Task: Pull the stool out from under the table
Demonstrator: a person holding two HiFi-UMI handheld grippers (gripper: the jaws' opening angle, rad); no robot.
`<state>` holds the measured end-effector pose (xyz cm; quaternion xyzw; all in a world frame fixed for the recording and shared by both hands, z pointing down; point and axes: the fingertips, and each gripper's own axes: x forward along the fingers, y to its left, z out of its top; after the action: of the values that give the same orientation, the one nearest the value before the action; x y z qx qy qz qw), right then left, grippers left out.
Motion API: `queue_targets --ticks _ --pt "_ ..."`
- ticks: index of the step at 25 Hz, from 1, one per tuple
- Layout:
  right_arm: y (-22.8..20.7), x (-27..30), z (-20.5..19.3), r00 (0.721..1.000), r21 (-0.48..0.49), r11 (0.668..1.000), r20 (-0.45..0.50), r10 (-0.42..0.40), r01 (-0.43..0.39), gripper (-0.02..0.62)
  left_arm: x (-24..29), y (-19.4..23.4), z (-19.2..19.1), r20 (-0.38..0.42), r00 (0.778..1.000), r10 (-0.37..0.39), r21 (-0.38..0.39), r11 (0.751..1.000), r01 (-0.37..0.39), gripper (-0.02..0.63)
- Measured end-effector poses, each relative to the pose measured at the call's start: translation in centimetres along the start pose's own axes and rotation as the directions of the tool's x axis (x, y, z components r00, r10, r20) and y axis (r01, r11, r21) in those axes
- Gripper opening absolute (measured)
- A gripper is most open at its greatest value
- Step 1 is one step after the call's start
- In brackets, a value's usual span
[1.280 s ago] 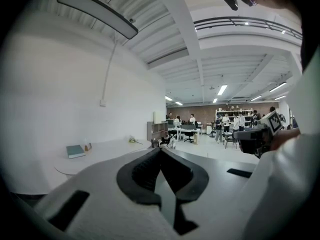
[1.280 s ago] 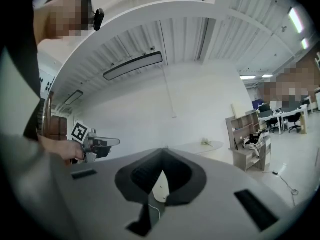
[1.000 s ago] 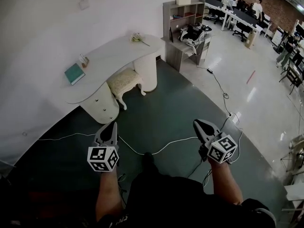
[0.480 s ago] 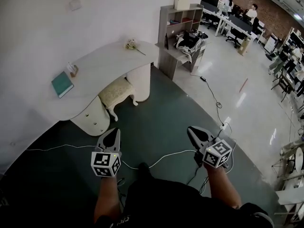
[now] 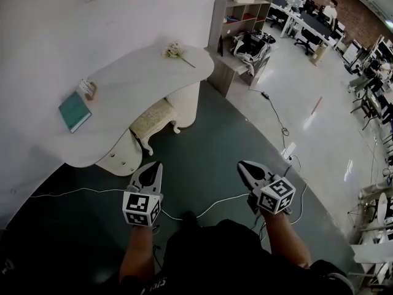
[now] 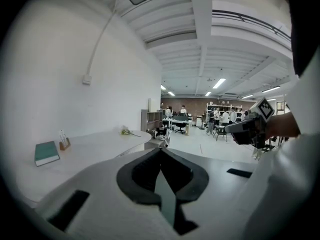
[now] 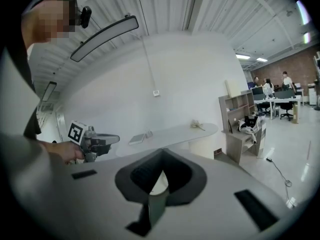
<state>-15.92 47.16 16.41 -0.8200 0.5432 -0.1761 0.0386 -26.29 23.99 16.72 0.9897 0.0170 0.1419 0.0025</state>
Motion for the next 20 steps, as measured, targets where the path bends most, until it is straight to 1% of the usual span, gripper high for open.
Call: queue_targets --ticks 3,6,11,15,18,20 --pt "0.4 2.2 -0.4 0.999 0.009 1.000 -0.036 0.021 -0.021 0.006 0.8 1.0 -0.3 -0.009 1.000 -0.004 -0.024 1.000 0.004 0.000" --pt "-0.2 4.0 0.0 0.998 0.011 0.999 -0.045 0.032 -0.032 0.006 1.8 2.1 -0.8 -0.018 1.000 -0.002 -0.044 0.999 0.001 0.000" --pt "-2.5 6.8 0.2 0.997 0.032 0.998 -0.058 0.056 -0.055 0.006 3.6 3.8 -0.4 -0.008 0.999 0.042 -0.069 0.997 -0.042 0.000" --pt "-5.7 10.0 0.8 0.994 0.059 0.994 -0.057 0.092 -0.088 0.006 6.6 5.3 -0.1 -0.030 0.996 0.082 -0.071 0.994 -0.084 0.000" --pt "-9.0 13.1 1.6 0.989 0.070 0.989 -0.053 0.135 -0.131 0.006 10.2 6.4 0.8 -0.044 0.993 0.110 -0.065 0.992 -0.112 0.000" --pt "-11.8 15.4 2.3 0.985 0.077 0.984 -0.052 0.167 -0.163 0.006 13.4 7.0 1.4 -0.046 0.990 0.134 -0.074 0.988 -0.137 0.000"
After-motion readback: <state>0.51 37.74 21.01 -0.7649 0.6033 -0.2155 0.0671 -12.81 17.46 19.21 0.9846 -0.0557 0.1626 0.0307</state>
